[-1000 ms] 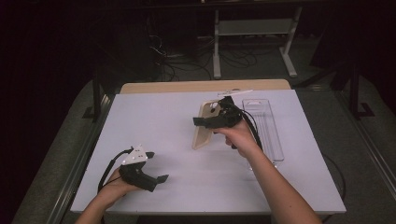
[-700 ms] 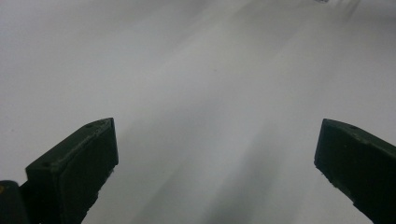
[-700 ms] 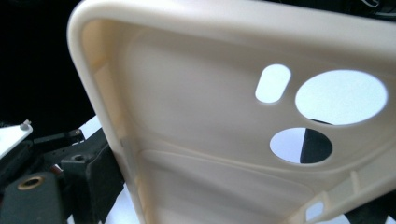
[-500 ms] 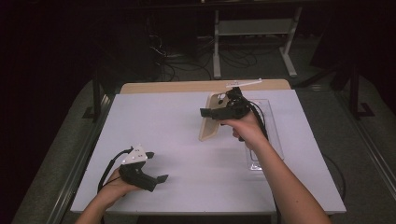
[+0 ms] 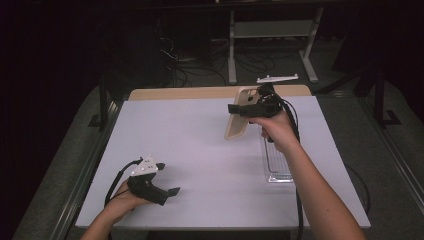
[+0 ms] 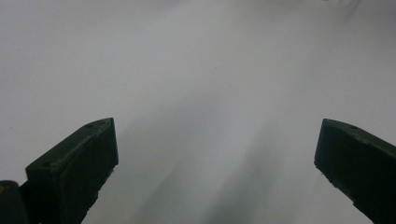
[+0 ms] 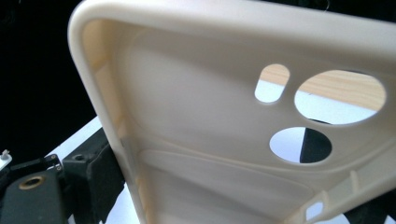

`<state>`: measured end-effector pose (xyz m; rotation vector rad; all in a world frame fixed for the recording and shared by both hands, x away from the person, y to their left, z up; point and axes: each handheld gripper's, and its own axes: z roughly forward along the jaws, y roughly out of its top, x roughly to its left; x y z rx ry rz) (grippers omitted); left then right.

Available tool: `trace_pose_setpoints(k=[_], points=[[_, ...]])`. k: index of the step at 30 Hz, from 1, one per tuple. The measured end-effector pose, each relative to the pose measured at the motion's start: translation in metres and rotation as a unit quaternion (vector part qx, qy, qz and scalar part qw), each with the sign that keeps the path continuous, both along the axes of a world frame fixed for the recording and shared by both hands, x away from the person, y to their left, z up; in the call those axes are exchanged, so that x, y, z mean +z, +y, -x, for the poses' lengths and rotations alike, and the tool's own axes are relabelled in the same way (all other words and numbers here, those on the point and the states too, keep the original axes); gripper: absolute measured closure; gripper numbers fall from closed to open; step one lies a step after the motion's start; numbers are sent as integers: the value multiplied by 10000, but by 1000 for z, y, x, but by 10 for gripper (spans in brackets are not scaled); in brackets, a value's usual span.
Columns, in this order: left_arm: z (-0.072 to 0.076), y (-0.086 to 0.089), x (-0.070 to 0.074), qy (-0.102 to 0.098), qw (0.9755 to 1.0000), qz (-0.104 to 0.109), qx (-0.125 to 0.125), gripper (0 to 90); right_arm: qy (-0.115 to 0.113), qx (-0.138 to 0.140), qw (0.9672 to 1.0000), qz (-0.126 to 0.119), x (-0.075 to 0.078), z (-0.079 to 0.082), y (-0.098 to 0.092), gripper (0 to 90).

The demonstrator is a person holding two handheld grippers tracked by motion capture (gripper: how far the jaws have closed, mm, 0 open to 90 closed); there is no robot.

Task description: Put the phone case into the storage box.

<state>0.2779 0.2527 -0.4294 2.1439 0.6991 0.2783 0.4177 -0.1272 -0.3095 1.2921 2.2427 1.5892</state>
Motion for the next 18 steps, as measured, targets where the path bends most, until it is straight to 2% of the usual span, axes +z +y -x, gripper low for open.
trace_pose_setpoints(k=[5, 18], points=[[0, 0, 0, 0, 10000, 13, -4, 0, -16, -135, 9999, 0, 7, -2, -10, 101], [0, 0, 0, 3, 10000, 21, 13, 0, -59, -528, 9984, 205, 16, -9, -39, 103]])
